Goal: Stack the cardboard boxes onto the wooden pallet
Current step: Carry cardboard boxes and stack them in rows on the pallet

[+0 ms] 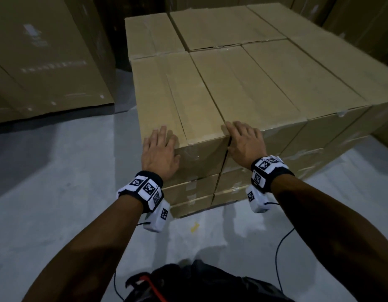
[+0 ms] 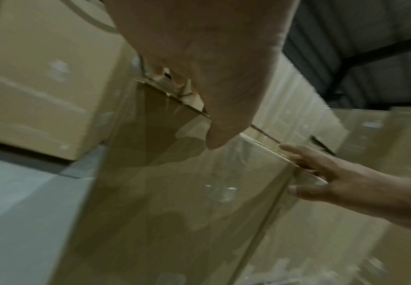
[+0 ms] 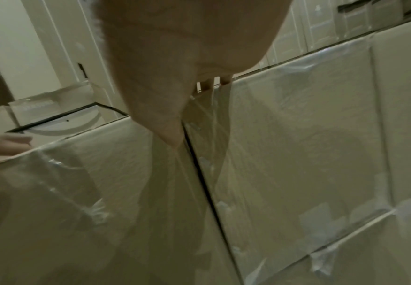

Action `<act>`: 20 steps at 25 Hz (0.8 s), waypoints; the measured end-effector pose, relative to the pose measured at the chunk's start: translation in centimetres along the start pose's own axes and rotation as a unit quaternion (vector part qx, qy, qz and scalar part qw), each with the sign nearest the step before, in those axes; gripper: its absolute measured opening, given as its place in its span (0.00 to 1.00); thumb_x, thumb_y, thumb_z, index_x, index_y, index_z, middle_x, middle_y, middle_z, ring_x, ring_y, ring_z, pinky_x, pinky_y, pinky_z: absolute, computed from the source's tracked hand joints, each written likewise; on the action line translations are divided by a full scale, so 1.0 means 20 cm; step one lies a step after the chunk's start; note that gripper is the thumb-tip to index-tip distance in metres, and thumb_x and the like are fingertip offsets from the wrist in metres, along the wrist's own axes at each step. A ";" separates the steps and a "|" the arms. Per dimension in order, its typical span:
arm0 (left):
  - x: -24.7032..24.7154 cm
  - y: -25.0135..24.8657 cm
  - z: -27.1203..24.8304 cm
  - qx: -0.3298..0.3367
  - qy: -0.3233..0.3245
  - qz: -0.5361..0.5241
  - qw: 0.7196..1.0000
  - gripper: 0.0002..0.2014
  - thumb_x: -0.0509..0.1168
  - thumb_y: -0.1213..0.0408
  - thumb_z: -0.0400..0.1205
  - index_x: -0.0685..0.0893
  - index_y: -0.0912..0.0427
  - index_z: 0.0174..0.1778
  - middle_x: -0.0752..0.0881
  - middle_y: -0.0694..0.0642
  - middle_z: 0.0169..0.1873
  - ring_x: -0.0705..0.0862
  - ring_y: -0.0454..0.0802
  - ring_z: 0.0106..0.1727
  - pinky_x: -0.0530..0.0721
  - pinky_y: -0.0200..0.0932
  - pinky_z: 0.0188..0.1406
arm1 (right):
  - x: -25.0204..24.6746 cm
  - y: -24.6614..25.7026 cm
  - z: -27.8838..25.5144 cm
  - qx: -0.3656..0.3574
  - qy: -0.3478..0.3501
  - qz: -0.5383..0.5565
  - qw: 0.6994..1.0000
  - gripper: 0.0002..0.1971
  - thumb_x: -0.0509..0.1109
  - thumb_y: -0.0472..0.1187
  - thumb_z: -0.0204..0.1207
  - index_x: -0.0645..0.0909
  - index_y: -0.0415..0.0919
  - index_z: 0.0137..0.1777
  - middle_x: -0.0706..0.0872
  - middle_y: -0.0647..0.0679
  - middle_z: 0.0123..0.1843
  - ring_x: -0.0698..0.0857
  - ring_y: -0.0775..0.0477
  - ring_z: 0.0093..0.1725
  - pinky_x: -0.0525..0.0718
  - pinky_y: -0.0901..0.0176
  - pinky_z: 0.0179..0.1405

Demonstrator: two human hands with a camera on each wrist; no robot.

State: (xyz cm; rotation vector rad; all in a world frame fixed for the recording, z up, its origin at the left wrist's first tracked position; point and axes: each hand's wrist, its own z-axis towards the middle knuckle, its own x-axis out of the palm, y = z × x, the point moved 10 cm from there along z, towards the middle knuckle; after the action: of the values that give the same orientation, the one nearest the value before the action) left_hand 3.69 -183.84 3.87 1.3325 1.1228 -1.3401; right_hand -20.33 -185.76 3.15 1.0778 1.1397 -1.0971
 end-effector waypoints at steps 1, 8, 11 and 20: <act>-0.01 -0.07 0.03 0.023 0.000 0.005 1.000 0.32 0.58 0.46 0.86 0.59 0.53 0.85 0.47 0.59 0.87 0.48 0.62 0.87 0.50 0.61 0.84 | -0.01 -0.03 0.00 0.007 -0.006 0.005 1.000 0.34 0.64 0.48 0.83 0.55 0.49 0.86 0.65 0.41 0.85 0.65 0.36 0.83 0.62 0.35 0.80; 0.00 -0.54 0.19 0.143 0.012 -0.028 0.989 0.31 0.59 0.48 0.86 0.60 0.53 0.84 0.52 0.57 0.87 0.51 0.60 0.87 0.52 0.57 0.84 | -0.08 -0.38 -0.09 0.084 -0.015 -0.002 0.996 0.29 0.68 0.45 0.81 0.66 0.46 0.81 0.69 0.41 0.82 0.69 0.38 0.79 0.64 0.37 0.77; 0.02 -0.67 0.25 0.152 0.025 -0.045 0.987 0.34 0.59 0.48 0.87 0.56 0.56 0.86 0.51 0.58 0.87 0.51 0.60 0.87 0.52 0.56 0.85 | -0.09 -0.51 -0.08 0.087 -0.024 -0.009 0.996 0.24 0.67 0.50 0.82 0.70 0.47 0.76 0.71 0.41 0.80 0.72 0.37 0.77 0.66 0.39 0.75; 0.08 -0.82 0.40 0.037 0.040 -0.044 0.998 0.36 0.55 0.40 0.87 0.49 0.48 0.87 0.47 0.57 0.88 0.47 0.59 0.88 0.46 0.58 0.85 | -0.05 -0.89 0.10 -0.013 0.023 -0.036 0.999 0.29 0.62 0.62 0.82 0.64 0.52 0.80 0.65 0.41 0.85 0.66 0.36 0.82 0.64 0.35 0.80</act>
State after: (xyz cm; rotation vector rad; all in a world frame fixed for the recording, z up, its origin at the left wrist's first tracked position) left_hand -13.93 -188.80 2.30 1.4165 1.2084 -1.4150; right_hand -37.76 -190.03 3.08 1.0533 1.2338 -1.1156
